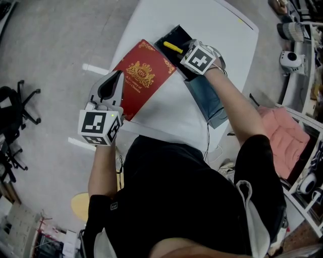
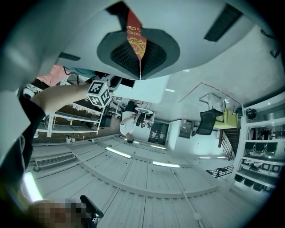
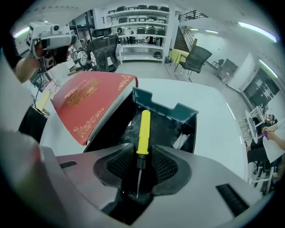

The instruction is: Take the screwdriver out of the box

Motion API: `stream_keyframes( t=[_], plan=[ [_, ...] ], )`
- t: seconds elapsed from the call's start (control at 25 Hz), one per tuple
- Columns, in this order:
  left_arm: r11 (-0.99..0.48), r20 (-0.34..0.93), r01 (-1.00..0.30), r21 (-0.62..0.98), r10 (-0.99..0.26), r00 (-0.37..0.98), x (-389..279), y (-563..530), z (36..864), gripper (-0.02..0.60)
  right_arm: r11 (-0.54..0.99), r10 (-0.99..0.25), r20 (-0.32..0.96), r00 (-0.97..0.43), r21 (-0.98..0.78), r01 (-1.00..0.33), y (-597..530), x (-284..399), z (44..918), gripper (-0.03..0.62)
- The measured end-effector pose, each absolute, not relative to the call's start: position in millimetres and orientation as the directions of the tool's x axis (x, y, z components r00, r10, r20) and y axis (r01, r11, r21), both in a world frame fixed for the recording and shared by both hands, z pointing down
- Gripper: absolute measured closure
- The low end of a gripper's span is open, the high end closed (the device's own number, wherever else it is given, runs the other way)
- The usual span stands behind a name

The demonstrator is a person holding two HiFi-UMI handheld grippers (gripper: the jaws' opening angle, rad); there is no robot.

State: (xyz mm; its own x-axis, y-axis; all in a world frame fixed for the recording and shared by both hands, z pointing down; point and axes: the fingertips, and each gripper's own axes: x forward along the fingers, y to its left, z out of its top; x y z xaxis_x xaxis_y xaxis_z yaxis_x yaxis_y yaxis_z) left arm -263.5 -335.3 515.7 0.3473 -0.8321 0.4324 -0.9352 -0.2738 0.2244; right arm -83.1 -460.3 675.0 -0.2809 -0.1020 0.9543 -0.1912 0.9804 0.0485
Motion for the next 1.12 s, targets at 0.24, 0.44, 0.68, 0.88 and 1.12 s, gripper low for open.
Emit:
stream_keyframes(
  t=[0.24,0.44,0.68,0.88,1.12],
  plan=[
    [-0.271,0.419,-0.939,0.213,-0.843,0.338,-266.8,-323.9,502.7,0.561,0.979,-0.141,0.956,-0.257,0.096,-0.180,-459.0,-77.7,672.2,0.505],
    [-0.268,0.403,-0.942,0.200,-0.854,0.329,-272.2,-313.5,490.3,0.561,0.971,-0.154,0.940,-0.304,0.088,-0.220,-456.2,-76.6,659.5,0.505],
    [-0.275,0.375,-0.940,0.200,-0.865,0.333,-273.1,-298.4,474.2,0.561,0.958,-0.202,0.909,-0.365,0.105,-0.267,-444.6,-79.5,617.1,0.505],
    [-0.296,0.341,-0.935,0.194,-0.874,0.347,-270.4,-283.2,455.1,0.561,0.947,-0.245,0.889,-0.386,0.134,-0.291,-428.0,-74.0,585.5,0.507],
    [-0.326,0.301,-0.927,0.188,-0.879,0.370,-265.7,-260.5,436.6,0.561,0.923,-0.301,0.838,-0.456,0.135,-0.360,-399.0,-63.2,542.1,0.507]
  ],
)
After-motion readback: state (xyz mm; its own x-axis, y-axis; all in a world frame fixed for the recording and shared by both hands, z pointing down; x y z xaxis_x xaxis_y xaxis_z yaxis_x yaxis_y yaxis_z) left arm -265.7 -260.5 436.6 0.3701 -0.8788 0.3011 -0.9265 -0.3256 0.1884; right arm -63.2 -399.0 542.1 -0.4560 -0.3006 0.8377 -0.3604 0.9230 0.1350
